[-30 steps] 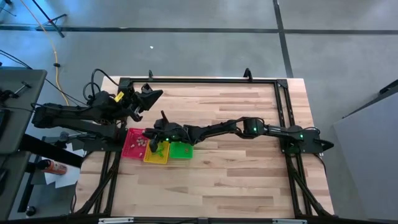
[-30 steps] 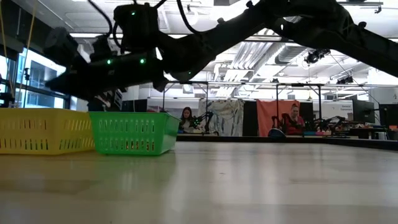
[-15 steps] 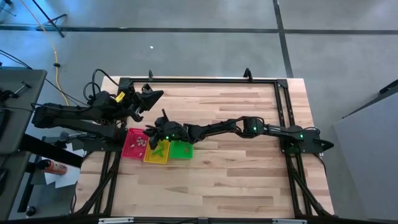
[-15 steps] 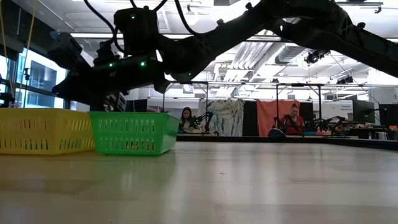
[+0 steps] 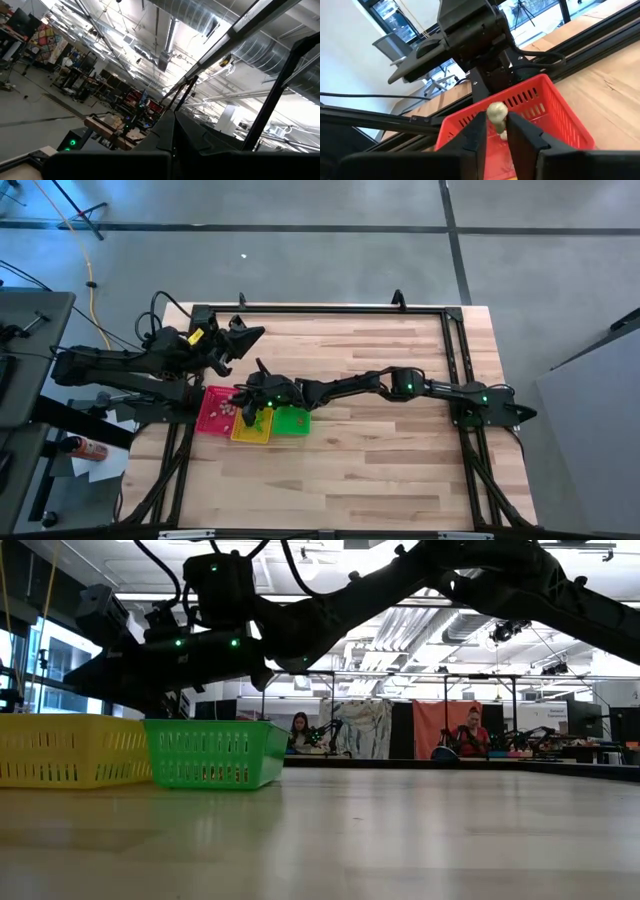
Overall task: Sort Halloween decoration
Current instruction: Put the white skull toy into the red bin, then return to Home Position
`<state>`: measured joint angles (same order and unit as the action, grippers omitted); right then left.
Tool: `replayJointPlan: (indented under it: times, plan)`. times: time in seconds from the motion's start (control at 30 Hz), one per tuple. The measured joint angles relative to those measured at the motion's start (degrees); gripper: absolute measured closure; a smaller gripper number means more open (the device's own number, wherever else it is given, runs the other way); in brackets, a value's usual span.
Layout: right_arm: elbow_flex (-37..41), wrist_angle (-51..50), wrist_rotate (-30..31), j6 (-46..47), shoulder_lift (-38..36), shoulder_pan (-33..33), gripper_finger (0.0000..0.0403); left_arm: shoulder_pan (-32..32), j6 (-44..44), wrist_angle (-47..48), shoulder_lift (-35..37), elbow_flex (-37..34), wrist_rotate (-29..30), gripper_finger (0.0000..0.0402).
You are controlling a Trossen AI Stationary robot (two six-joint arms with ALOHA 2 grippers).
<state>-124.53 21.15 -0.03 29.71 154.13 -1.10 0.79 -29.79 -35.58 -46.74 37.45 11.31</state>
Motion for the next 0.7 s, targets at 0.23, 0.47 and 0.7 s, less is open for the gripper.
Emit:
replayJointPlan:
  times: [0.23, 0.47, 0.7]
  plan:
    - [0.0, 0.0, 0.0, 0.4, 0.0, 0.0, 0.0266, 0.0, 0.0, 0.0, 0.0, 0.0, 0.0, 0.0401]
    - [0.0, 0.0, 0.0, -1.2, 0.0, 1.2, 0.0198, 0.0, -0.1, 0.0, 0.0, 0.0, 0.0, 0.0402]
    - [0.0, 3.3, -7.2, 0.7, 0.0, 3.8, 0.0198, 0.0, -0.2, -0.1, 0.0, 0.0, 0.0, 0.0402]
